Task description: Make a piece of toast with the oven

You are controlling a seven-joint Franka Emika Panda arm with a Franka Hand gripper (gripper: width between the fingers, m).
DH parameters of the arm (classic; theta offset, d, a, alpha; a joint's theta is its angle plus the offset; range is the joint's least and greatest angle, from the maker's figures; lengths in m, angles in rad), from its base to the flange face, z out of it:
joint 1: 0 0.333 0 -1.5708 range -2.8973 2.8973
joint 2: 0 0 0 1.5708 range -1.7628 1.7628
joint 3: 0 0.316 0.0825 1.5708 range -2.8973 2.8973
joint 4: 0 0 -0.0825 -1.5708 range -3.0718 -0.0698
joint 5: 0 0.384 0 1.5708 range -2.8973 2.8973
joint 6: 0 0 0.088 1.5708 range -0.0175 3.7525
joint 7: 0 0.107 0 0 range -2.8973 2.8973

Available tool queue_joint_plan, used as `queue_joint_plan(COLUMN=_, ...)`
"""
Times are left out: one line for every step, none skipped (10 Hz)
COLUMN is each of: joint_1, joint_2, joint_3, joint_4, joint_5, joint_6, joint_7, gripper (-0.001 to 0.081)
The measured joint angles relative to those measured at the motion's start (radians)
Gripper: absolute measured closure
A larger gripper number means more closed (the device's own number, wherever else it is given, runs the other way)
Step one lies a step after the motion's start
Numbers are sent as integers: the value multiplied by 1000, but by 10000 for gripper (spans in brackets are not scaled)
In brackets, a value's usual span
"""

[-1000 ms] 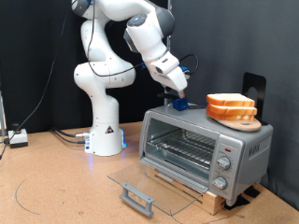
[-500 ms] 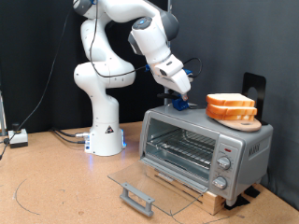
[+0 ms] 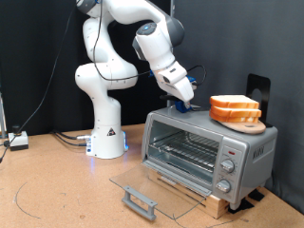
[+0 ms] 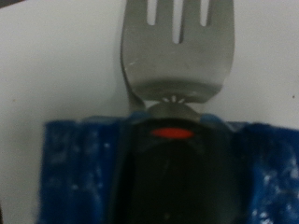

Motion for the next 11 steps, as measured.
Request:
queue_joint_plan(joint_1=0, joint_2=11, joint_3=0, joint_4=0, joint_5=11, joint_6=6, joint_7=-5, gripper=-3)
queue_joint_plan(joint_1=0, joint_2=17, joint_3=0, joint_4=2, joint_5=24, joint_6=7, joint_7=-14, gripper=-3)
queue_joint_plan(joint_1=1, joint_2=18, joint_3=-1, joint_4=3, joint_5=39, joint_6=7, joint_7=-27, gripper=-3)
queue_joint_plan(joint_1=2, joint_2=19, joint_3=-1, joint_4=3, joint_5=50, joint_6=5, joint_7=-40, gripper=-3)
queue_joint_plan(joint_1=2, joint_2=19, joint_3=-1, joint_4=3, joint_5=55, joint_6=0, joint_7=-45, gripper=-3)
queue_joint_plan(joint_1=2, joint_2=19, joint_3=-1, joint_4=3, joint_5=55, joint_6=-5, joint_7=-45, gripper=-3)
queue_joint_plan(joint_1=2, joint_2=19, joint_3=-1, joint_4=3, joint_5=55, joint_6=-10, joint_7=-45, gripper=-3)
queue_joint_plan(joint_1=2, joint_2=19, joint_3=-1, joint_4=3, joint_5=55, joint_6=-14, joint_7=-45, gripper=-3)
queue_joint_plan(joint_1=2, joint_2=19, joint_3=-1, joint_4=3, joint_5=55, joint_6=-17, joint_7=-45, gripper=-3)
queue_joint_plan(joint_1=2, joint_2=19, joint_3=-1, joint_4=3, joint_5=56, joint_6=-24, joint_7=-45, gripper=-3)
queue_joint_plan(joint_1=2, joint_2=19, joint_3=-1, joint_4=3, joint_5=57, joint_6=-30, joint_7=-45, gripper=-3)
